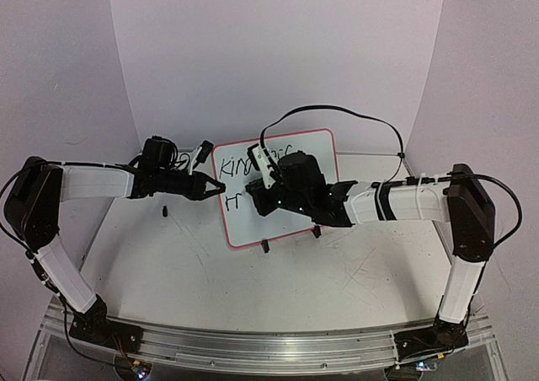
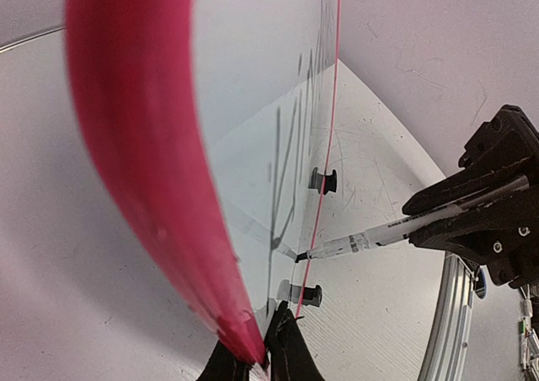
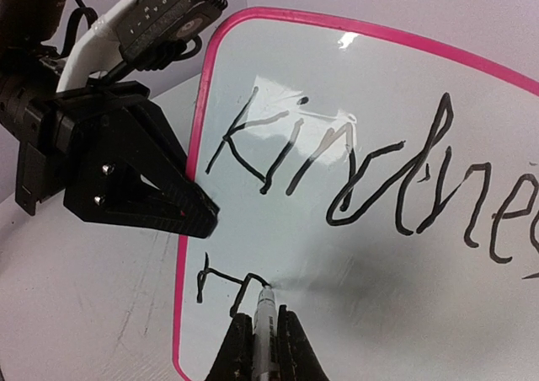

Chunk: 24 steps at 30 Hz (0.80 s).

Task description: Write a sentence on the whiteboard

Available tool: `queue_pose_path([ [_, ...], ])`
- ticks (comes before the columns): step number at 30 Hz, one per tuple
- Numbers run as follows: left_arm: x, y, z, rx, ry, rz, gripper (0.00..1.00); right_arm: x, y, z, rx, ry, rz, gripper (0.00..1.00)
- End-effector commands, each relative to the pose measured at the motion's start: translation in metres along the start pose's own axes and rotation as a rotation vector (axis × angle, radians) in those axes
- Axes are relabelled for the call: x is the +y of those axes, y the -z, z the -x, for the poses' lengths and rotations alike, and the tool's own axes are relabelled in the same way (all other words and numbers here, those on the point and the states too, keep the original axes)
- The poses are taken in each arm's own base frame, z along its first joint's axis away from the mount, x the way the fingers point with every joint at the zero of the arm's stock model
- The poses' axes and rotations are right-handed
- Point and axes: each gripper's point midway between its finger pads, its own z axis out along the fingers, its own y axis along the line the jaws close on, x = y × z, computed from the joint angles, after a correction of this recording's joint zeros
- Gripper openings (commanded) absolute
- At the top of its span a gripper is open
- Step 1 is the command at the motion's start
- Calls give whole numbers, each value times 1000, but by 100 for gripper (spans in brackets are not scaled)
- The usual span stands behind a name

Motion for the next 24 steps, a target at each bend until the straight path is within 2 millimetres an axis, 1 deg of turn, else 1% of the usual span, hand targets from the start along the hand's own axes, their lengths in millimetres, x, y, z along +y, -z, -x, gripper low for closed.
queue_pose_path([
  [1,43,6,8,-15,-80,225,0,-23,5,-3,5,-24,-71,0],
  [5,43,5,9,-15,-80,222,0,-15,5,-15,35,-26,-43,0],
  [9,43,6,8,-14,-79,222,0,-11,6,-26,61,-28,-28,0],
  [14,44,5,8,-13,-78,222,0,-11,10,-27,65,-29,-25,0],
  [16,44,4,7,-10,-76,223,0,-12,13,-21,51,-26,-30,0],
  [21,45,4,6,-8,-77,226,0,-5,28,21,-51,-59,18,0],
  [23,45,5,7,-10,-78,226,0,-10,33,29,-75,-87,23,0],
  [24,45,4,7,-10,-78,226,0,-15,33,29,-78,-99,17,0],
])
